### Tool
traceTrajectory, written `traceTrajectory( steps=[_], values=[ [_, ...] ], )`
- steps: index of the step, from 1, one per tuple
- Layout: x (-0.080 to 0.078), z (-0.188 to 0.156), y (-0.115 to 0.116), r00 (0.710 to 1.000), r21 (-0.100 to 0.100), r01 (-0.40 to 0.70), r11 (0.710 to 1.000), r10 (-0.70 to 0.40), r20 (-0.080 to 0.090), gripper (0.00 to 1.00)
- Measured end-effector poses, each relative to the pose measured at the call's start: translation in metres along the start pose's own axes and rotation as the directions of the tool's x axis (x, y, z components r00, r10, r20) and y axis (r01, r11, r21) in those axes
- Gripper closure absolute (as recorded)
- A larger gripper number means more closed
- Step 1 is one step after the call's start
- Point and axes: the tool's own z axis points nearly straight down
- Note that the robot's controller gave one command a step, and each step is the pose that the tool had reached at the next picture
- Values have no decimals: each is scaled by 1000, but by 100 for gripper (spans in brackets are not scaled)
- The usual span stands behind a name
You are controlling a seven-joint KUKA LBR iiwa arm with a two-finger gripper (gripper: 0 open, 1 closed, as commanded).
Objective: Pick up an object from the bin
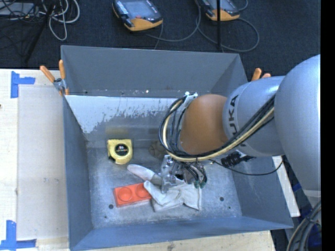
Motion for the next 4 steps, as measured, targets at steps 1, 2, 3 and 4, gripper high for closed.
traceTrajectory(
  steps=[1,2,3,4],
  values=[
    [0,0,0,1000,0,0,1000,0,0,100],
    [0,-2,0,1000,0,1,1000,-1,-1,100],
    [-6,-38,6,1000,0,19,1000,-19,1,100],
    [7,-184,32,999,-1,33,999,-33,2,100]
  ],
)
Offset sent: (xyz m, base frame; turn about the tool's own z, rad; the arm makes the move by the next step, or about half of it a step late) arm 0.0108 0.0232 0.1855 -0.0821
